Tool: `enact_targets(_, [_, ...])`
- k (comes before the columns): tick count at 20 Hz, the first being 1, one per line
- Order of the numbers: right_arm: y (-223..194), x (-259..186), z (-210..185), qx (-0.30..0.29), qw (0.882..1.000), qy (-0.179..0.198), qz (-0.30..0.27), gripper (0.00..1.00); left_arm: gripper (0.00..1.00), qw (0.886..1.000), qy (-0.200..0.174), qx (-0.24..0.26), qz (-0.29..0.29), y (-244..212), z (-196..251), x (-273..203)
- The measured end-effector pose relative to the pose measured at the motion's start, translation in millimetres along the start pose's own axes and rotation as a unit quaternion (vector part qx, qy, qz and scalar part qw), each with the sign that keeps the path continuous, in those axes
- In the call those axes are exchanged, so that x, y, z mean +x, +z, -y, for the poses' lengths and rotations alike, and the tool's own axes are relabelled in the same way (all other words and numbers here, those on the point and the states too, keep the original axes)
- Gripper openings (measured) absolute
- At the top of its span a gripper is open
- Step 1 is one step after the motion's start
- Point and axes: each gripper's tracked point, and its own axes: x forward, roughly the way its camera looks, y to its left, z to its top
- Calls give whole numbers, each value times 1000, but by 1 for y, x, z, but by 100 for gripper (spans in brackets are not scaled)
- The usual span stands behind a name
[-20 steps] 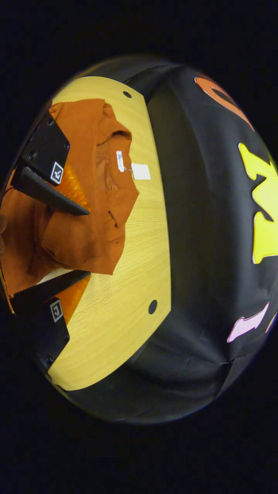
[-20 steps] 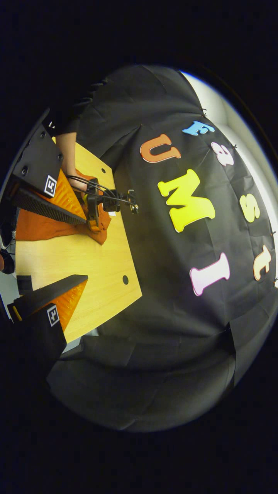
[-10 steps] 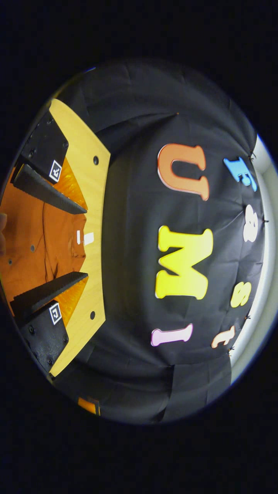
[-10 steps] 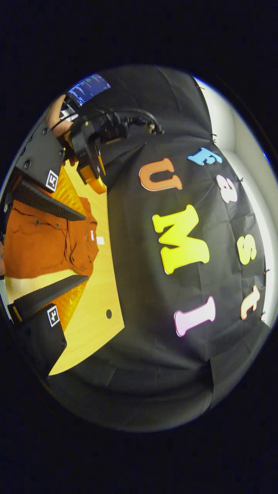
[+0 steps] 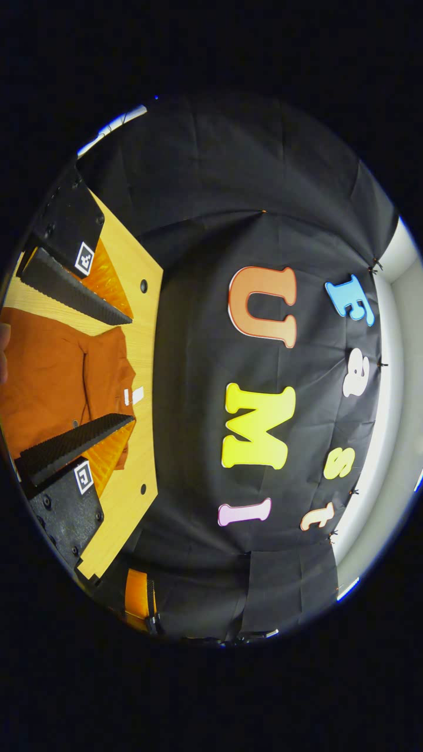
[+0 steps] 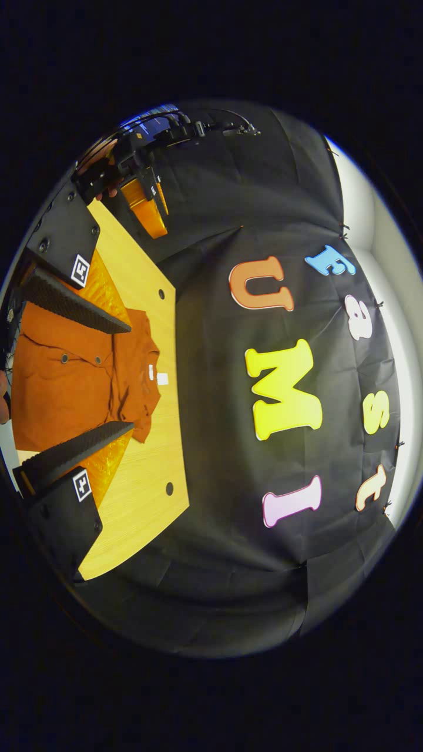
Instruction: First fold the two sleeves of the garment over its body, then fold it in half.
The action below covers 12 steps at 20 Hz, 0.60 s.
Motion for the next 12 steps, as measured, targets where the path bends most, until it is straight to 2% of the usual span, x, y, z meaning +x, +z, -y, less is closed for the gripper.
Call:
enact_targets(2, [-20,-5,11,2,1000,0,-30,96,98,999,-19,-14,-45,-35,-10,-9])
enact_targets(4, [-43,-10,26,3,998,-4,-56,96,98,992,-58,-38,-106,-75,-10,-20])
enact_targets(6, [-77,-15,50,20,995,-16,-99,94,99,979,-74,-59,-182,-130,-26,-33])
enact_targets(9, [-119,-21,76,48,988,-39,-145,96,99,961,-73,-90,-250,-181,-49,-55])
enact_targets(12, [-160,-19,101,66,978,-66,-189,96,98,939,-70,-113,-318,-239,-66,-71])
